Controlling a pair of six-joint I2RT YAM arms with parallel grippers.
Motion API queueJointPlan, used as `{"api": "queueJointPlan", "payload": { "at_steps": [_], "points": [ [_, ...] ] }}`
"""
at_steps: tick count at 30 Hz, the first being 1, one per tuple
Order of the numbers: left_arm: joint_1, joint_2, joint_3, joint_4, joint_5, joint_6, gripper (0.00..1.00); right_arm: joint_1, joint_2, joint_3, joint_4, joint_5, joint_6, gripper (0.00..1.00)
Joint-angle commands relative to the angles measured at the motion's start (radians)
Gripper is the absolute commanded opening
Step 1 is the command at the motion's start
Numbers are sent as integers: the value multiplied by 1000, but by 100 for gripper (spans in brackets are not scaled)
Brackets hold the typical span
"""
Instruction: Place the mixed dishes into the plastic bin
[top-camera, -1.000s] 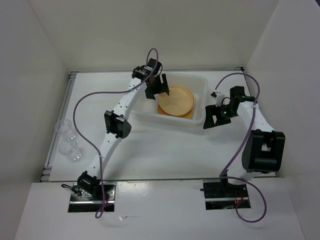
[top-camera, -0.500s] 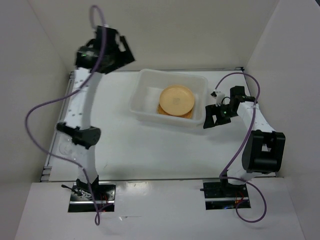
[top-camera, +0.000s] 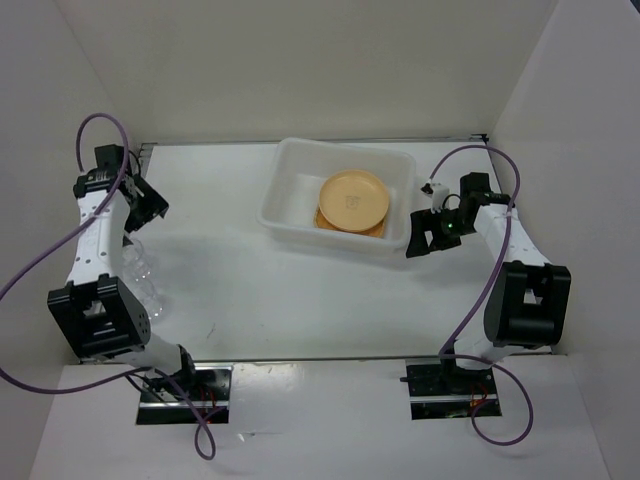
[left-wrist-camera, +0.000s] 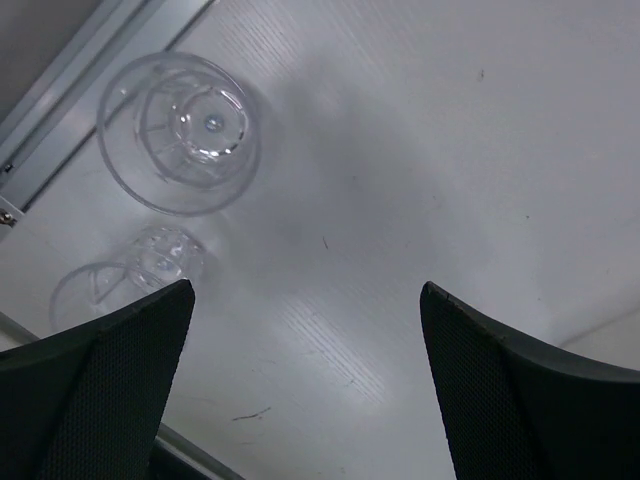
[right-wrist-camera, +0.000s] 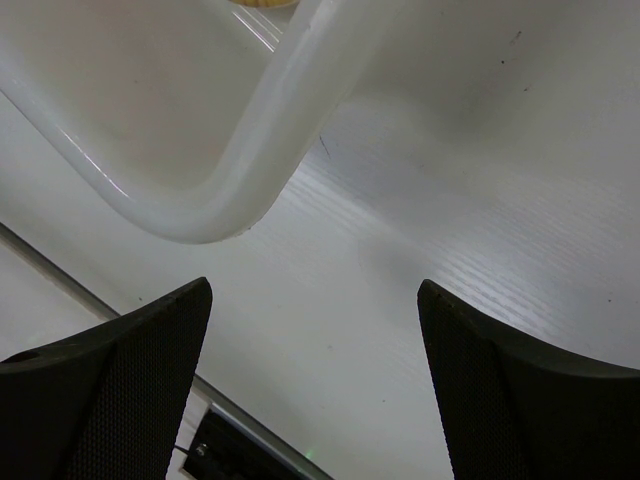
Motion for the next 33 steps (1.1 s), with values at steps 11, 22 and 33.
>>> {"api": "queueJointPlan", "payload": {
  "at_steps": [11, 22, 33],
  "points": [
    [121, 78, -112, 156, 16, 72, 100, -6, 30, 5, 20, -17, -11, 88],
    [121, 97, -192, 236, -6, 101, 100, -6, 30, 15, 11, -17, -11, 88],
    [121, 159, -271, 309, 5, 119, 85, -15, 30, 15, 11, -26, -11, 88]
  ]
}}
